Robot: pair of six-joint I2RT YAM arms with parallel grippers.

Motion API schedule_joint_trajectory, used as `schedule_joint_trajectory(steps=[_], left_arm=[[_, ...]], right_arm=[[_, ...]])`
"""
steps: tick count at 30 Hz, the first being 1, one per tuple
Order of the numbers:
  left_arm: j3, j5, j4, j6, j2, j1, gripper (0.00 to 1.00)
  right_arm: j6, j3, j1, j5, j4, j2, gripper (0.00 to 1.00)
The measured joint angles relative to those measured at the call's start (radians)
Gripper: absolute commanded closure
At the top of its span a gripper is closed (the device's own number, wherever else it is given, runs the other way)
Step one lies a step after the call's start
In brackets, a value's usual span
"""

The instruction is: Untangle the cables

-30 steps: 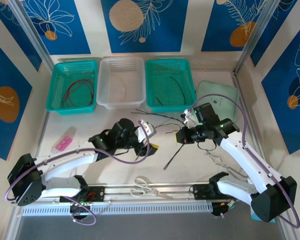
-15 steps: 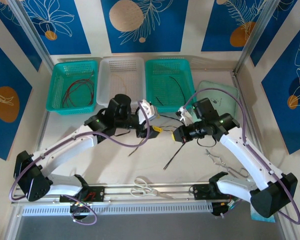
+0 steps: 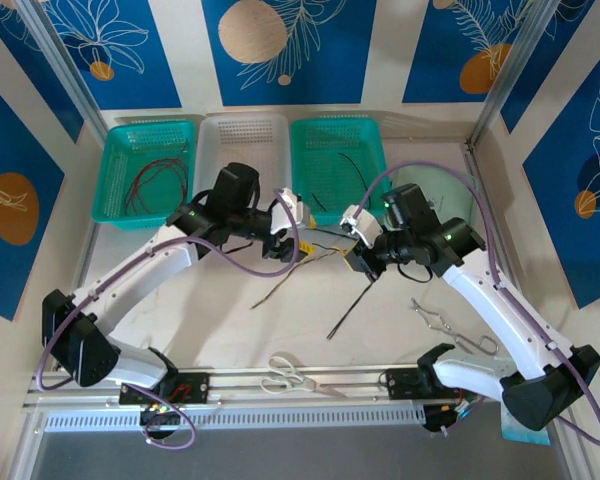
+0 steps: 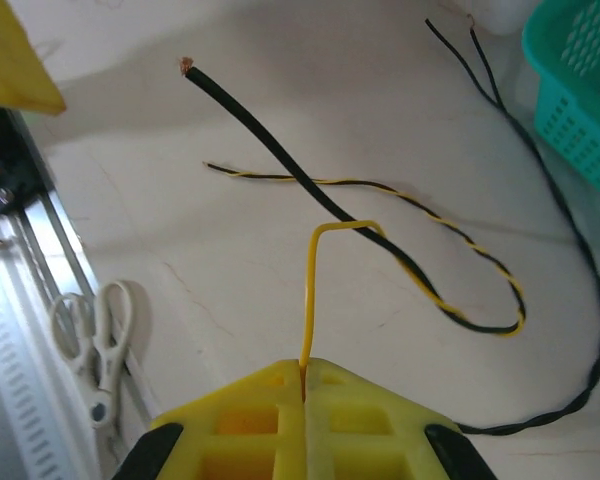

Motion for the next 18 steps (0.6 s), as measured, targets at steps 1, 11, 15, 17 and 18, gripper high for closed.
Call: schedule_joint_trajectory(steps=[1,11,15,17,18], left_arm=[[0.014,0.012,-0.011,0.007,0.008,0.002,0.48],[0.101,0.05,-0.039,0.074,0.071,0.023,0.61],[0.1,0.062,0.016,0.09,0.107,0.023,0.64],[0.101,0.083,0.046,0.093,0.137,0.023,0.66],[0.103,0.094,0.051,0.093,0.152,0.023,0.66]], right_arm=[[-0.031,0.0,0.004,0.009,0.001,0.0,1.0],[-0.241,0.0,0.064,0.093,0.059,-0.036,1.0],[-0.273,0.0,0.065,0.101,0.071,-0.04,1.0],[-0.285,0.0,0.065,0.108,0.071,-0.04,1.0],[-0.289,0.0,0.065,0.108,0.072,-0.04,1.0]])
